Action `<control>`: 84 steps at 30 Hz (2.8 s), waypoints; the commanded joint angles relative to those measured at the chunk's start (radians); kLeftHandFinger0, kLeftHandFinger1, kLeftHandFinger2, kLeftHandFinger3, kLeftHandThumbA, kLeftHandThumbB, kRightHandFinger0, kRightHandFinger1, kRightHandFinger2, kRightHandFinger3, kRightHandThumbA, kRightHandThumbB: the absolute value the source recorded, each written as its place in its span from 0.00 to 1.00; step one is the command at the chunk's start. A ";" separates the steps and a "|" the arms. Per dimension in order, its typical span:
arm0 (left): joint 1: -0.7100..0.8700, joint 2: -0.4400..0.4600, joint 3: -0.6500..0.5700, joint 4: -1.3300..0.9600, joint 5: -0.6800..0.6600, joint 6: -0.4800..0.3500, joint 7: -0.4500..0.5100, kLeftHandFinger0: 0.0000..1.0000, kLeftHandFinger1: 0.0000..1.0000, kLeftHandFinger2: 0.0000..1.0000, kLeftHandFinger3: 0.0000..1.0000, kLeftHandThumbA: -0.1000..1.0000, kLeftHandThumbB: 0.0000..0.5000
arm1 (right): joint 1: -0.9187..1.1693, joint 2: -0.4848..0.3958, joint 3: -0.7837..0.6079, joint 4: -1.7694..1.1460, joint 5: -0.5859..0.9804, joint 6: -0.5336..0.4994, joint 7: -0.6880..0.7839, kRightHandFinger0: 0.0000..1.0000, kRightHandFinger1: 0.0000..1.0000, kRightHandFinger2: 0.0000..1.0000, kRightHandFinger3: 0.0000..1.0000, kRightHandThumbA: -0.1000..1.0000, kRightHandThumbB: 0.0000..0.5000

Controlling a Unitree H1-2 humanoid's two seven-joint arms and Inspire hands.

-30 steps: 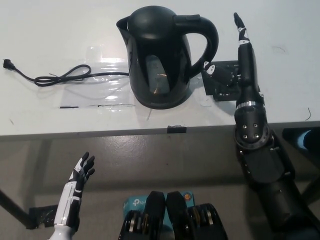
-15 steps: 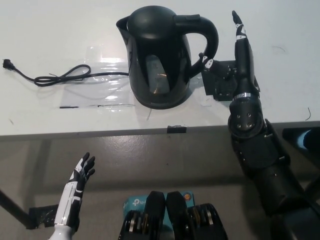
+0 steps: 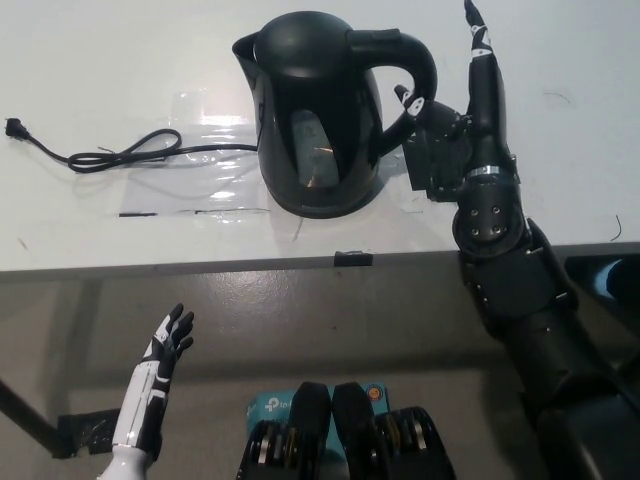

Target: Use the right hand to grab the handle of the kettle from the base and place it on the right side

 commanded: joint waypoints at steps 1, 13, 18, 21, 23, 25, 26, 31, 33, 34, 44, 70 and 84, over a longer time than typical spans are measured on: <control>0.000 0.005 0.000 -0.016 0.018 -0.035 0.010 1.00 1.00 1.00 1.00 1.00 1.00 | -0.082 -0.001 0.005 0.029 0.017 -0.030 -0.025 1.00 1.00 1.00 1.00 0.89 0.52; -0.012 0.008 0.000 -0.018 0.008 -0.034 0.001 1.00 1.00 1.00 1.00 1.00 1.00 | -0.176 0.002 0.023 0.193 0.014 -0.079 -0.076 1.00 1.00 1.00 1.00 0.87 0.56; -0.012 0.008 -0.001 -0.022 0.012 -0.028 0.002 1.00 1.00 1.00 1.00 1.00 1.00 | -0.220 -0.002 0.057 0.242 -0.014 -0.067 -0.109 1.00 1.00 1.00 1.00 0.90 0.55; -0.009 0.010 -0.002 -0.025 0.009 -0.027 -0.003 1.00 1.00 1.00 1.00 1.00 0.99 | -0.246 0.001 0.074 0.263 -0.024 -0.074 -0.156 1.00 1.00 1.00 1.00 0.85 0.54; -0.010 0.009 -0.003 -0.024 0.010 -0.027 -0.002 1.00 1.00 1.00 1.00 1.00 0.99 | -0.260 0.001 0.084 0.282 -0.030 -0.080 -0.194 1.00 1.00 1.00 1.00 0.80 0.54; -0.012 0.009 -0.002 -0.022 0.006 -0.025 -0.004 1.00 1.00 1.00 1.00 1.00 1.00 | -0.285 0.007 0.070 0.316 -0.008 -0.094 -0.243 1.00 1.00 0.96 1.00 0.51 0.39; -0.012 0.008 -0.002 -0.020 0.004 -0.025 -0.004 1.00 1.00 1.00 1.00 1.00 1.00 | -0.299 0.009 0.078 0.333 -0.020 -0.067 -0.287 0.53 0.57 0.74 0.71 0.25 0.42; -0.009 0.010 -0.004 -0.029 0.001 -0.019 -0.009 1.00 1.00 1.00 1.00 1.00 1.00 | -0.317 0.005 0.124 0.391 -0.046 -0.017 -0.332 0.00 0.10 0.49 0.45 0.00 0.34; -0.012 0.011 -0.005 -0.031 0.000 -0.017 -0.011 1.00 1.00 1.00 1.00 1.00 1.00 | -0.310 0.001 0.147 0.410 -0.054 -0.013 -0.333 0.00 0.19 0.67 0.68 0.00 0.29; -0.014 0.012 -0.005 -0.030 -0.002 -0.019 -0.012 1.00 1.00 1.00 1.00 1.00 1.00 | -0.309 0.000 0.153 0.414 -0.054 -0.014 -0.333 0.00 0.20 0.68 0.70 0.00 0.30; -0.010 0.014 -0.005 -0.033 -0.002 -0.027 -0.014 1.00 1.00 1.00 1.00 1.00 0.97 | -0.300 0.000 0.155 0.420 -0.030 -0.070 -0.361 0.00 0.27 0.71 0.67 0.00 0.23; 0.008 0.014 -0.008 -0.021 -0.032 -0.034 -0.024 1.00 1.00 1.00 1.00 1.00 0.93 | -0.355 -0.105 0.017 0.249 0.030 -0.180 -0.415 0.00 0.05 0.56 0.64 0.00 0.14; 0.026 0.018 -0.009 -0.021 -0.034 -0.037 -0.025 0.98 1.00 1.00 1.00 1.00 0.95 | -0.270 -0.222 0.015 0.314 0.055 -0.220 -0.388 0.00 0.03 0.53 0.57 0.00 0.24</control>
